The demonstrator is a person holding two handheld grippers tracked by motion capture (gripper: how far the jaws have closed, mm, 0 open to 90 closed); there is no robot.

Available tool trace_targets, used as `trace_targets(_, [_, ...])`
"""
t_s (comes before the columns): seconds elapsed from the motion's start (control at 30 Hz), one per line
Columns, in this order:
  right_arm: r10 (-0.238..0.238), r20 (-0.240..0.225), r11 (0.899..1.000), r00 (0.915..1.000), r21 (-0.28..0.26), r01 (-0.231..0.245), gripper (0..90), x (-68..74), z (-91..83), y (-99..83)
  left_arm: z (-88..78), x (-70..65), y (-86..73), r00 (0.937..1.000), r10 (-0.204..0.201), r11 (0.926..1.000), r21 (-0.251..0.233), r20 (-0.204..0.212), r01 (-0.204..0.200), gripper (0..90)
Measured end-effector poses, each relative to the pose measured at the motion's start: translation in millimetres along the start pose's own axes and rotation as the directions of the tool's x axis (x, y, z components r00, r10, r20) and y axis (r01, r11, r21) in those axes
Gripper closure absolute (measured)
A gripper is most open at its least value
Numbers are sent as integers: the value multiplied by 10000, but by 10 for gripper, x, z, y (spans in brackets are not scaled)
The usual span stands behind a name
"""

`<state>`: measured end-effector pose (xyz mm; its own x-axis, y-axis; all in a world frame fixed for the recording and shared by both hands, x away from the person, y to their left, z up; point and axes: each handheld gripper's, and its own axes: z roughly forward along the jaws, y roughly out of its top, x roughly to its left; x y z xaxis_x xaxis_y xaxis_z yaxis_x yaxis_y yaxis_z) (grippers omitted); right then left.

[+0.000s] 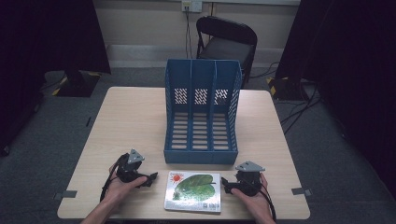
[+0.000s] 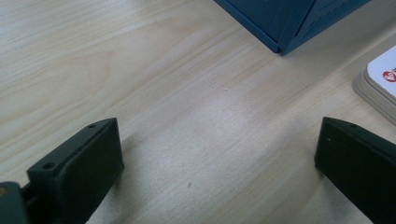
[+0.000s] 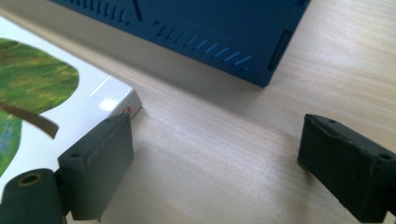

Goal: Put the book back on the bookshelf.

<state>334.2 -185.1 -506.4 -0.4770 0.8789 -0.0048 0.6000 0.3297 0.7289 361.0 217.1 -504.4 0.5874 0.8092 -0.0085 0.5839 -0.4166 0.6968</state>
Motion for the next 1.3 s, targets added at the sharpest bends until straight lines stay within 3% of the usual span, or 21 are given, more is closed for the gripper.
trace_targets(0.1, [-18, -35, 10000, 10000, -4, 18, 93, 5, 11, 10, -17, 6, 19, 9999, -120, 9999, 69, -104, 121, 61])
trace_targets(0.17, [-22, -13, 10000, 10000, 8, 22, 95, 7, 11, 12, -43, 17, 32, 9997, -197, 9998, 68, -162, 198, 155])
trace_targets(0.27, [-6, -31, 10000, 10000, 66, 6, 112, 13, 5, 18, -54, 17, 41, 9993, -379, 9992, 160, -70, 380, 168])
trace_targets(0.5, [-85, -345, 9992, 9994, 381, 98, 194, 59, -55, 61, -133, -75, 83, 9986, -184, 9997, 198, 490, 175, 233])
trace_targets(0.67, [26, -799, 10000, 9968, -43, -30, 266, 98, -167, 105, -200, -192, 121, 9934, -11, 9998, 175, 1146, -9, 254])
trace_targets(0.8, [153, -1600, 9997, 9870, -139, -177, 324, 121, -240, 98, -202, -302, 153, 9847, 132, 9998, 125, 1737, -156, 286])
trace_targets(0.9, [74, -2055, 9996, 9786, -242, -127, 334, 165, -308, 84, -192, -388, 165, 9737, 54, 9998, 197, 2278, -101, 301])
trace_targets(0.93, [100, -2142, 9995, 9767, -261, -160, 336, 186, -331, 74, -192, -388, 165, 9737, 54, 9998, 197, 2278, -101, 302])
trace_targets(0.97, [27, -2176, 9997, 9760, -250, -83, 336, 210, -345, 63, -181, -443, 172, 9671, 92, 9997, 191, 2542, -145, 309])
trace_targets(1.07, [73, -2522, 9999, 9676, -98, -101, 324, 287, -379, 23, -163, -511, 182, 9562, 214, 9992, 257, 2920, -302, 334])
trace_targets(1.17, [-250, -2733, 9996, 9616, 49, 274, 309, 403, -404, -50, -128, -566, 176, 9467, 263, 9980, 459, 3209, -433, 358])
trace_targets(1.27, [-430, -2862, 9985, 9572, 188, 505, 300, 466, -372, -69, -85, -611, 179, 9424, 229, 9977, 522, 3338, -427, 388])
trace_targets(1.3, [-461, -2874, 9983, 9567, 197, 540, 299, 468, -352, -62, -68, -616, 182, 9442, 203, 9969, 649, 3288, -440, 387])
